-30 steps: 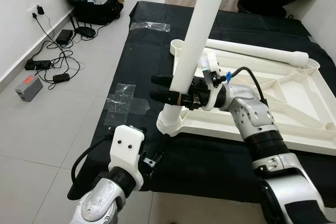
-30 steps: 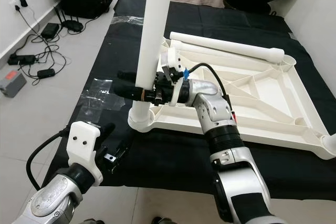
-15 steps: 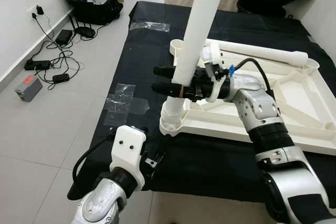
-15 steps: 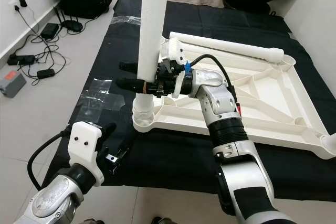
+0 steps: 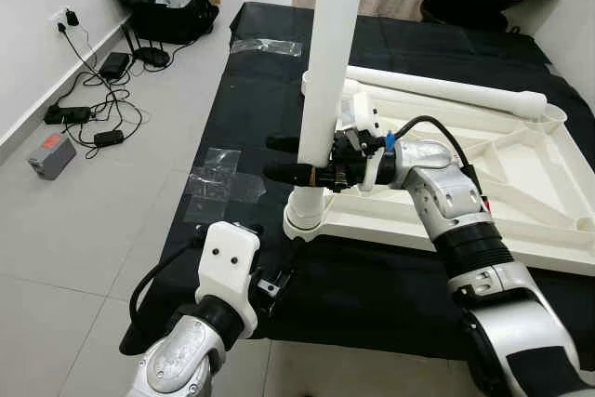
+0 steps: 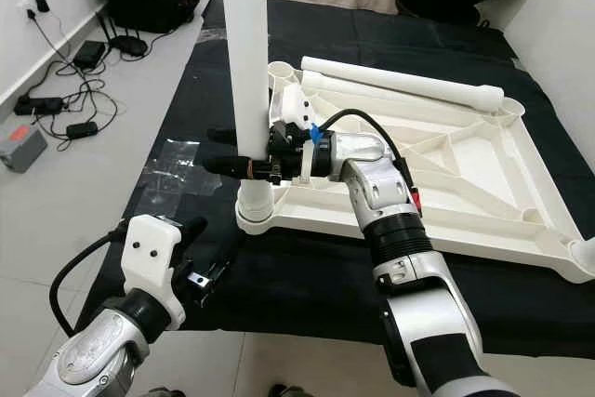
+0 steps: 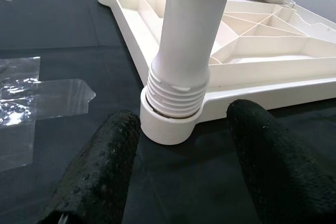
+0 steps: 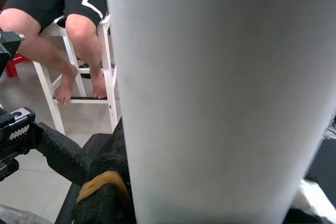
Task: Building children table
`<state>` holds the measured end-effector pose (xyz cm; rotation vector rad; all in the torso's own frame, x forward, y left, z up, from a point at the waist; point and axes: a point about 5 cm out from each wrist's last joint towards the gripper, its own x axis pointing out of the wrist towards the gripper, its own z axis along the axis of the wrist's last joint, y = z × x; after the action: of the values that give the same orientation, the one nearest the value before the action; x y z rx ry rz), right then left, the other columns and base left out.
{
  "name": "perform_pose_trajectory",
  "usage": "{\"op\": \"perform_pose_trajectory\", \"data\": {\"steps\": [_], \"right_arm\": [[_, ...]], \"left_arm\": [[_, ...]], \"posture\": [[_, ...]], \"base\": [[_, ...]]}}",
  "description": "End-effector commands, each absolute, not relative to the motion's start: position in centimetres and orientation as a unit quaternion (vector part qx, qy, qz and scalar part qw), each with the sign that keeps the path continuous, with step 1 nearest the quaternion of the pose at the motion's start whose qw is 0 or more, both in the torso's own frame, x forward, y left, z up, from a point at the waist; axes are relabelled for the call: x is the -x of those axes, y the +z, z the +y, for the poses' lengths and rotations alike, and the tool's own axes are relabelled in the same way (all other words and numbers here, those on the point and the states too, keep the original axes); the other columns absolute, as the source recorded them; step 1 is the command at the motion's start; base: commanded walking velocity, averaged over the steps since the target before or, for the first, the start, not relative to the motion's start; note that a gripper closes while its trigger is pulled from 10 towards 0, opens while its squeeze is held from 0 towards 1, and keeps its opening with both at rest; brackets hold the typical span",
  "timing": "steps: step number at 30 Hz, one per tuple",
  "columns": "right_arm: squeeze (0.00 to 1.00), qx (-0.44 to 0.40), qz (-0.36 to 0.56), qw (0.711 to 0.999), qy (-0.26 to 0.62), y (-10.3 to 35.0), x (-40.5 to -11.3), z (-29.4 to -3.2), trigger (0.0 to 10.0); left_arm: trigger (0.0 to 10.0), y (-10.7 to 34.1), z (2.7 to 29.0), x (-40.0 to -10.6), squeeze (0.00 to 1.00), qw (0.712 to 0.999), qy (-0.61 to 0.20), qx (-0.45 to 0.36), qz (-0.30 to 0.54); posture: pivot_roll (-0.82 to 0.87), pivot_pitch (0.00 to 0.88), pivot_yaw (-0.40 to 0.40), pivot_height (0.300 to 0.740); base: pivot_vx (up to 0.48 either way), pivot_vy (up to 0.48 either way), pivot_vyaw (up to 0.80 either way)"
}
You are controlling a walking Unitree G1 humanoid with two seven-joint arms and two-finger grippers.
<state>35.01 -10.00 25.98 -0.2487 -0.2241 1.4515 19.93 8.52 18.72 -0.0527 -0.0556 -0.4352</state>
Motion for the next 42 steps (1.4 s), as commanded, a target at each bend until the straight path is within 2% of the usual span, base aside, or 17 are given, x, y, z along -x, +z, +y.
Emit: {"op": "perform_pose_trajectory", "data": {"steps": [1,7,10,17,21,24,28,29,30,34,39,42], "right_arm": [[0.0,0.114,-0.092,0.732,0.665,25.3,-34.9,-9.8,10.0],[0.0,0.109,-0.083,0.748,0.65,24.7,-35.1,-10.0,10.0],[0.0,0.098,-0.082,0.771,0.624,24.5,-35.5,-10.1,10.0],[0.0,0.096,-0.075,0.797,0.592,23.9,-35.9,-10.2,10.0],[0.0,0.099,-0.065,0.827,0.549,23.4,-36.4,-10.5,10.0],[0.0,0.099,-0.065,0.839,0.531,23.4,-36.6,-10.7,10.0],[0.0,0.095,-0.044,0.884,0.456,22.8,-37.5,-11.0,10.0],[0.0,0.095,-0.044,0.884,0.456,22.8,-37.5,-11.0,10.0],[0.0,0.087,-0.033,0.904,0.418,22.4,-37.9,-11.2,10.0],[0.0,0.087,-0.027,0.92,0.382,22.1,-38.3,-11.3,10.0],[0.0,0.068,-0.009,0.957,0.281,21.4,-39.3,-12.0,10.0],[0.0,0.062,-0.009,0.963,0.262,21.4,-39.4,-12.1,10.0]], "left_arm": [[10.0,18.7,8.4,-19.8,0.0,0.976,-0.215,0.029,-0.027],[10.0,18.9,8.3,-20.0,0.0,0.976,-0.215,0.026,-0.032],[10.0,19.0,8.6,-20.2,0.0,0.977,-0.208,0.025,-0.035],[10.0,19.0,8.5,-20.3,0.0,0.977,-0.209,0.027,-0.035],[10.0,19.1,8.6,-20.5,0.0,0.977,-0.208,0.022,-0.038],[10.0,19.1,8.7,-20.6,0.0,0.977,-0.207,0.02,-0.039],[10.0,19.2,8.8,-20.8,0.0,0.978,-0.205,0.018,-0.041],[10.0,19.2,8.8,-20.8,0.0,0.978,-0.205,0.018,-0.041],[10.0,19.2,8.8,-20.8,0.0,0.978,-0.204,0.018,-0.042],[10.0,19.2,8.8,-20.9,0.0,0.978,-0.204,0.018,-0.042],[10.0,19.2,8.8,-21.0,0.0,0.978,-0.203,0.018,-0.042],[10.0,19.2,8.9,-21.0,0.0,0.978,-0.203,0.018,-0.042]], "posture": [[0.09,0.208,-0.116,0.74],[0.09,0.217,-0.117,0.74],[0.09,0.214,-0.116,0.74],[0.09,0.218,-0.111,0.74],[0.09,0.221,-0.111,0.74],[0.09,0.219,-0.11,0.74],[0.08,0.22,-0.108,0.74],[0.08,0.22,-0.108,0.74],[0.08,0.221,-0.107,0.74],[0.08,0.229,-0.106,0.74],[0.08,0.23,-0.111,0.74],[0.08,0.231,-0.111,0.74]], "base": [[0.0,0.0,0.0],[0.0,0.0,0.0],[0.0,0.0,0.0],[0.0,0.0,0.0],[0.0,0.0,0.0],[0.0,0.0,0.0],[0.0,0.0,0.0],[0.0,0.0,0.0],[0.0,0.0,0.0],[0.0,0.0,0.0],[0.0,0.0,0.0],[0.0,0.0,0.0]]}}
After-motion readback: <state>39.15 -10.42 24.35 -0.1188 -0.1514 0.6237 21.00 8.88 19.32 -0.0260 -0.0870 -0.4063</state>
